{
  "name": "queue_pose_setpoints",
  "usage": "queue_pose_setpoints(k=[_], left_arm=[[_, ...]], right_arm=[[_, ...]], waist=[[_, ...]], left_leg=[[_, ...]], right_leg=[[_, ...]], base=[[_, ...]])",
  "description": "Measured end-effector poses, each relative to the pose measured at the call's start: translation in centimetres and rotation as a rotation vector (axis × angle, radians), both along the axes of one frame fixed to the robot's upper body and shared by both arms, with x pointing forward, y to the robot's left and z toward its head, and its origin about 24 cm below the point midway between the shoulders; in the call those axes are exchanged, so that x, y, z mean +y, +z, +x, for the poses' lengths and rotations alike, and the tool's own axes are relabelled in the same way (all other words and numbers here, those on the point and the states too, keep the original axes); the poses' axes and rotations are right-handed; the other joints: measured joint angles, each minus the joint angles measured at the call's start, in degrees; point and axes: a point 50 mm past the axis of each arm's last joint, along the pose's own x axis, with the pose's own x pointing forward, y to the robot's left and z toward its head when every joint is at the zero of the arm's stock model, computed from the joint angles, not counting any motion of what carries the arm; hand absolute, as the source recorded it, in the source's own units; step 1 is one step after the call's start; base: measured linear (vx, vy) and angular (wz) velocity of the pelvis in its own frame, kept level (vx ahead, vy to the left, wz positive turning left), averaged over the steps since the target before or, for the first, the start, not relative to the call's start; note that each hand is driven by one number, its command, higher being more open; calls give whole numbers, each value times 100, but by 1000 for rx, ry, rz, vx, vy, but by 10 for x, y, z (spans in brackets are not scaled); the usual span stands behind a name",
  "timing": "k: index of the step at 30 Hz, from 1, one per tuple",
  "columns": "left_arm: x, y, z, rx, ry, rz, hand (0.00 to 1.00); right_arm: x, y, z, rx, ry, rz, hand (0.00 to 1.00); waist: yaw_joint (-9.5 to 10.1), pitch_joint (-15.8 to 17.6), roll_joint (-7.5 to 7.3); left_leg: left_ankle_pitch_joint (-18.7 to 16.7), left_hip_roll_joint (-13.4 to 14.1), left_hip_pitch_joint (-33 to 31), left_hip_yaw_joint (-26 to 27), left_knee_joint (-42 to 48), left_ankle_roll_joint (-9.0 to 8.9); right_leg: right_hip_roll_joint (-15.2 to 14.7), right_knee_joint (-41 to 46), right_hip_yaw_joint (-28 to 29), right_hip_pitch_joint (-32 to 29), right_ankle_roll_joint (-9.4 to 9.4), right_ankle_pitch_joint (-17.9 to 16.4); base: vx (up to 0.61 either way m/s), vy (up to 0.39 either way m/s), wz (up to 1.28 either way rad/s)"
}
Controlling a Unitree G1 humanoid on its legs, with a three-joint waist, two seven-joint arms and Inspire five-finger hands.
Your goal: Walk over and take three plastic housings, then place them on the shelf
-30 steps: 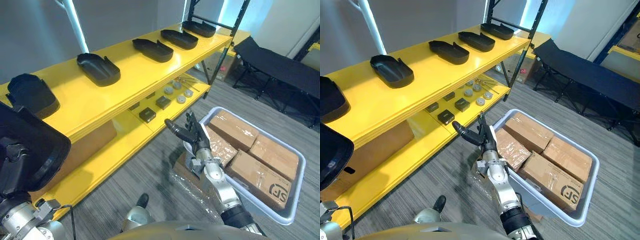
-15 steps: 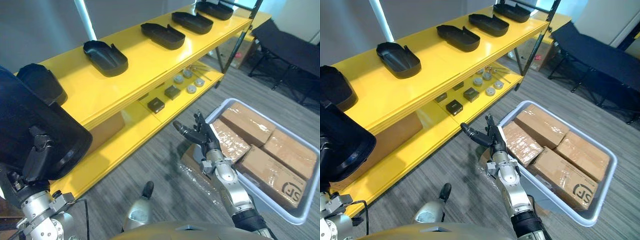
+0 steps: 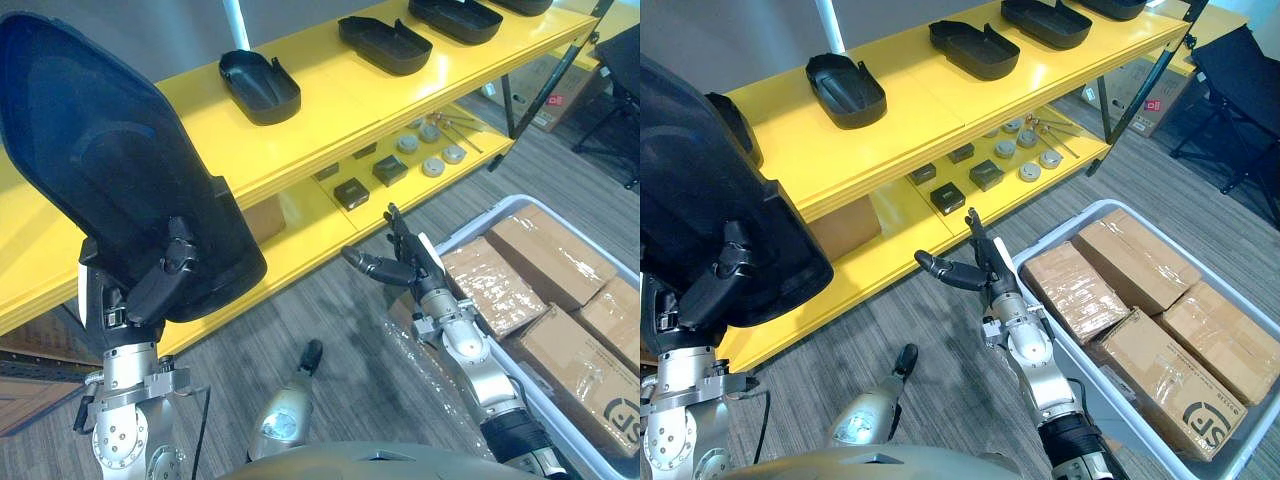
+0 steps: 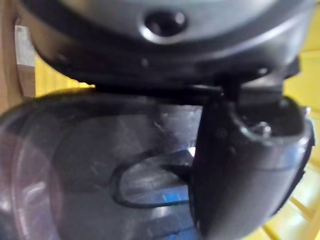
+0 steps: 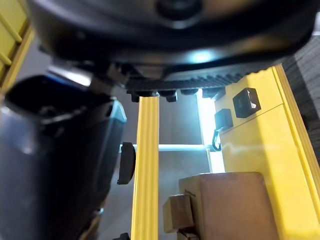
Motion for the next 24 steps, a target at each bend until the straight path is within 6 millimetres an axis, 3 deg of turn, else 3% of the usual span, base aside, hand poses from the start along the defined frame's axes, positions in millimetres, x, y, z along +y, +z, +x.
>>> queue_pose_setpoints(k=[4, 7, 8, 10, 14, 15, 16, 17, 18, 19, 21, 22, 24], left_arm=[[0, -3, -3, 18, 10, -4, 0], [7, 0, -6, 11, 30, 20, 0], [10, 0, -7, 7, 45, 20, 0], [11, 0, -9, -1, 58, 16, 0], [18, 5, -11, -25, 98, 44, 0], [19, 9, -7, -45, 113, 38, 0], [19, 11, -4, -58, 118, 33, 0], [19, 15, 2, -91, 124, 24, 0], [19, 24, 11, -139, 119, 29, 0], [19, 28, 15, -157, 115, 33, 0], [18, 34, 27, -190, 88, 40, 0], [17, 37, 34, -205, 72, 47, 0], [17, 38, 40, -209, 56, 55, 0]], right_arm=[[0, 4, 1, -27, -10, 20, 100], [5, 5, 2, -39, -67, 68, 100], [6, 7, 2, -53, -93, 88, 100], [6, 8, 3, -68, -113, 94, 100], [13, 18, 8, -129, -148, 122, 100], [16, 23, 10, -165, -145, 116, 100], [16, 25, 11, -181, -140, 111, 100], [15, 31, 13, -228, -130, 86, 100], [10, 42, 13, -316, -120, 76, 100], [7, 50, 14, -359, -114, 71, 100], [-3, 73, 17, -472, -106, 52, 100], [-10, 94, 20, -571, -106, 46, 100], [-20, 132, 25, -735, -110, 103, 100]], waist=[[35, 75, -80], [200, 319, -355], [218, 350, -410], [234, 344, -356], [288, 348, -341], [222, 359, -315], [174, 384, -273], [32, 429, -166], [-139, 413, -62], [-196, 419, -20], [-310, 420, 63], [-362, 417, 74], [-447, 409, 54]], left_leg=[[-16, -65, 1, 301, 56, -20], [-294, -392, -17, 450, 635, -7], [-422, -501, -57, 421, 816, 22], [-483, -528, -70, 308, 875, 73], [-643, -528, 103, 305, 769, 237], [-656, -490, 291, 226, 615, 339], [-643, -477, 383, 172, 564, 381], [-632, -438, 528, 64, 504, 420], [-624, -418, 563, -156, 469, 433], [-618, -419, 556, -248, 469, 440], [-614, -433, 537, -447, 465, 440], [-618, -467, 532, -549, 463, 432], [-716, -590, 463, -708, 450, 300]], right_leg=[[-120, 11, -246, 164, -37, -90], [-427, 108, -535, 529, -195, -251], [-515, 301, -575, 574, -158, -120], [-642, 885, -502, 361, -190, 171], [-858, 2065, 454, -300, -35, 1092], [-898, 2600, 749, -604, -159, 816], [-870, 2721, 814, -694, -222, 559], [-682, 2707, 858, -855, -405, 200], [-304, 2319, 1083, -1098, -675, -41], [-135, 2102, 1239, -1193, -748, -85], [166, 1609, 1645, -1422, -785, -104], [346, 1158, 1901, -1477, -777, -96], [553, 541, 2128, -1353, -583, 31]], base=[[-5, 8, 26], [91, 51, 38], [122, 49, 46], [84, 70, 37], [127, 84, 4], [144, -8, 1], [147, -31, 16], [74, -55, 41], [51, -70, 54], [11, -91, 66], [-10, -106, 61], [-21, -215, 72], [-9, -211, 95]])
